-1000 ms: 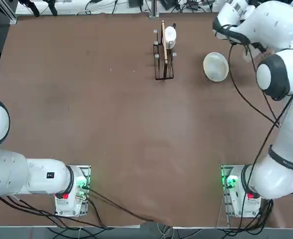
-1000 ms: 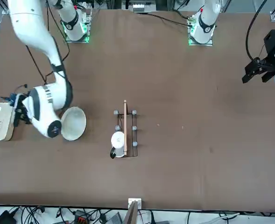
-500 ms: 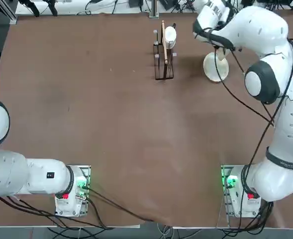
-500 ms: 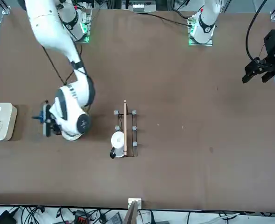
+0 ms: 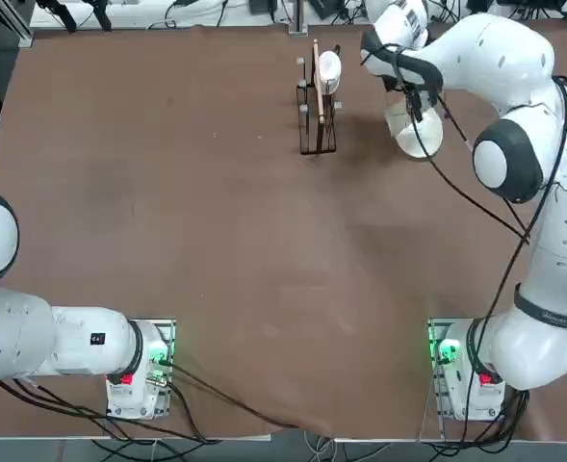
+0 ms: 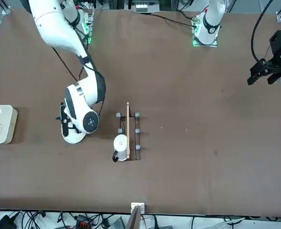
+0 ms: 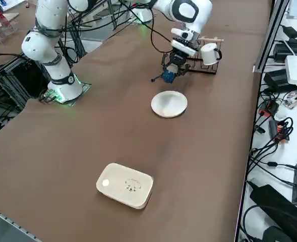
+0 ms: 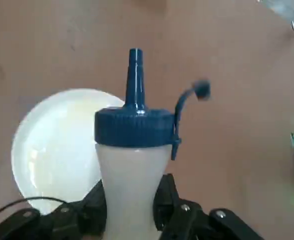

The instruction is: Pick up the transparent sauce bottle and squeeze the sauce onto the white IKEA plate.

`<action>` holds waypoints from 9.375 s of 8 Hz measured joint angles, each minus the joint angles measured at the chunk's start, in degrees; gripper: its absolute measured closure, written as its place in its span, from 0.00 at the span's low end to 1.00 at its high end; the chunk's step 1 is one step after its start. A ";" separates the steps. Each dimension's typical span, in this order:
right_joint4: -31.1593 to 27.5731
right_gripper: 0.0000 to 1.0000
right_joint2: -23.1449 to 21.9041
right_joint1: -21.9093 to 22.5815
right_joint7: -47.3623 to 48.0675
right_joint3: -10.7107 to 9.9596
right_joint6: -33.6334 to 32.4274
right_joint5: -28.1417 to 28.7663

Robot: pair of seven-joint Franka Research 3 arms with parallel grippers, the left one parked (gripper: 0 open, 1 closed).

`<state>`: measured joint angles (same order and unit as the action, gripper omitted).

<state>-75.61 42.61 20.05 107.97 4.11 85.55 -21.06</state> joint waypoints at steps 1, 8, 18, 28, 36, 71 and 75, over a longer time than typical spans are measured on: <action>-0.02 0.57 0.03 -0.32 -0.14 -0.03 -0.03 3.60; -0.06 0.57 1.76 -3.29 -13.43 -0.11 9.11 20.50; -0.57 0.57 2.91 -10.70 -27.08 -0.25 15.51 37.86; -4.27 0.57 3.34 -20.02 -36.96 -0.30 15.47 40.04; -9.69 0.57 0.25 -20.68 -37.43 0.44 13.00 40.30; -1.87 0.58 -2.55 3.34 -2.07 4.55 -2.06 -20.21; -3.57 0.58 -1.36 3.45 9.00 -1.86 -12.29 -22.94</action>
<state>-79.19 41.25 23.50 116.98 2.25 73.26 -44.00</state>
